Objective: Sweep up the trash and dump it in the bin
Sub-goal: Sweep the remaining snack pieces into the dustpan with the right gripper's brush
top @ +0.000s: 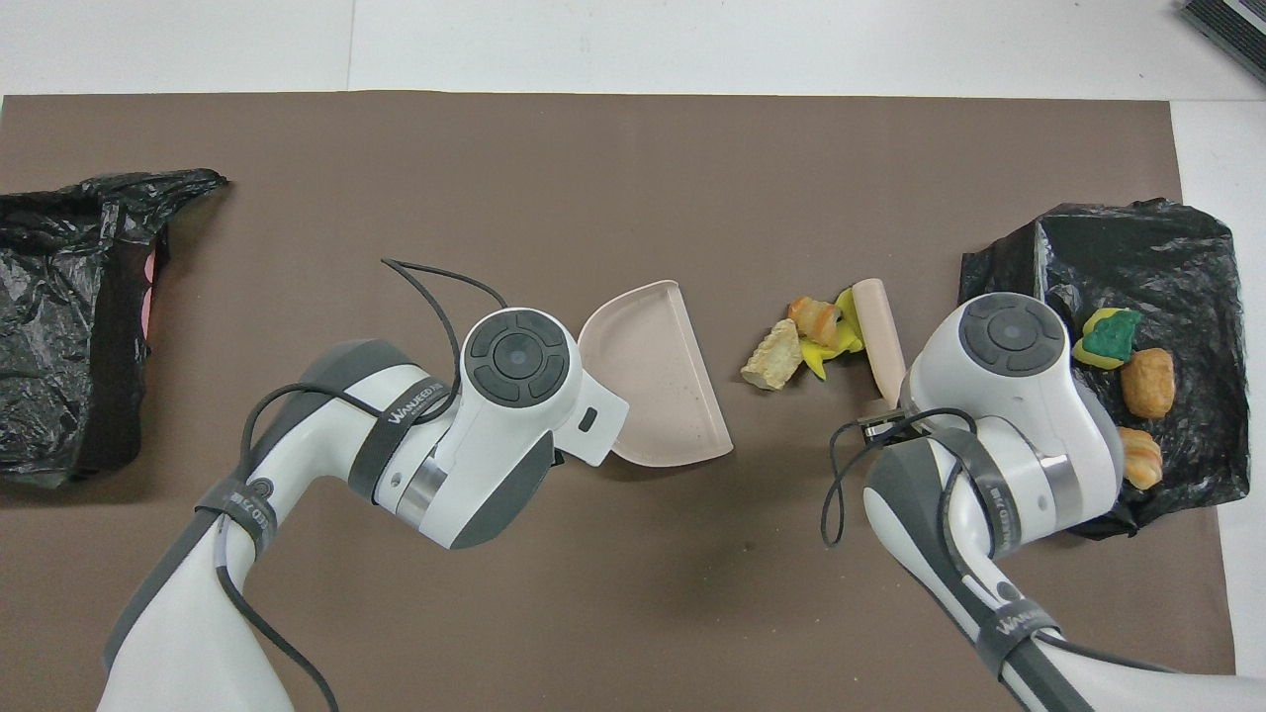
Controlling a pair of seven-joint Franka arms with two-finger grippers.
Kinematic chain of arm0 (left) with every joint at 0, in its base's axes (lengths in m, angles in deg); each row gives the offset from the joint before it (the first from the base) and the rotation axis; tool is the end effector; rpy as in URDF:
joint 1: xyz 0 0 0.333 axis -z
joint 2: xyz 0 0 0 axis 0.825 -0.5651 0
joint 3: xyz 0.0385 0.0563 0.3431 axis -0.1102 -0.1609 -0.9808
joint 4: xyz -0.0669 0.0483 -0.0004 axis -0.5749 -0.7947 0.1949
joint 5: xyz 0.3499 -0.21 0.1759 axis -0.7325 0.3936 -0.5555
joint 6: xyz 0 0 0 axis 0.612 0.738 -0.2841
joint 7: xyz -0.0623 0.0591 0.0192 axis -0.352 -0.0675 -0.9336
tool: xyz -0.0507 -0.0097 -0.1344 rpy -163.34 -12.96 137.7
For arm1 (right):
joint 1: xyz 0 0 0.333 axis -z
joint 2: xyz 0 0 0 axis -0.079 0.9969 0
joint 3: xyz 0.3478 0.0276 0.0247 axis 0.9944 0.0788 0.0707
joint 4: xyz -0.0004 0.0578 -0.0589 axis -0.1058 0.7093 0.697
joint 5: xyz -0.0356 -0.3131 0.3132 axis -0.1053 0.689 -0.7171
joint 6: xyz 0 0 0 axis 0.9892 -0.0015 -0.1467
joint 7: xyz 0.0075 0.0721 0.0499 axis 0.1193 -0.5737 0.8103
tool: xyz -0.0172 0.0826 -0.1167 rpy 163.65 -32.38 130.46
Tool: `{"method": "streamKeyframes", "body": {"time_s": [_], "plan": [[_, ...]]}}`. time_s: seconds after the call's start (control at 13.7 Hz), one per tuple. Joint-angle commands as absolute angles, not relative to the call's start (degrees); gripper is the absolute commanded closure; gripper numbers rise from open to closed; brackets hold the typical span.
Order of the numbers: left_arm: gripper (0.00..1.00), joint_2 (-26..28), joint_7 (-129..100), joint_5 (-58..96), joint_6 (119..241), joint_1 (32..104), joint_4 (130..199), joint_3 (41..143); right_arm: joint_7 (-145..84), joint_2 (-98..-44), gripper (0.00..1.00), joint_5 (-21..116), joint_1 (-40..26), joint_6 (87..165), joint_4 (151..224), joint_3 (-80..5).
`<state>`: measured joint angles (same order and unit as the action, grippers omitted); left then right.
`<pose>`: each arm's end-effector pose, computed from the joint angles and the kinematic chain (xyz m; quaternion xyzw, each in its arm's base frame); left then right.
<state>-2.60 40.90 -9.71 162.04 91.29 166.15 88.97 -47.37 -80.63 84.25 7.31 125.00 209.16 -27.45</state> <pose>0.5280 -0.3795 0.3265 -0.7789 0.6260 0.0321 0.0223 0.5382 0.1254 0.2958 0.9896 0.0755 -0.1090 0.0551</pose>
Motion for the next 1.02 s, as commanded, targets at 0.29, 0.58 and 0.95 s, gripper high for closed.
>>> {"method": "streamKeyframes", "body": {"time_s": [0.29,0.58,0.95], "plan": [[1.00,-0.1,41.5,-10.0,162.6,91.4,169.4,88.5,-50.2,-78.7,1.00,64.6,-1.0,125.9,208.6,-27.2],[1.00,-0.2,41.9,-9.9,162.8,91.1,169.4,88.6,-50.2,-78.6,1.00,55.3,-4.6,127.3,207.7,-27.2],[1.00,-0.1,41.9,-9.9,162.8,90.9,169.5,88.6,-49.9,-83.7,1.00,54.8,-3.6,119.7,204.4,-28.1]]}}
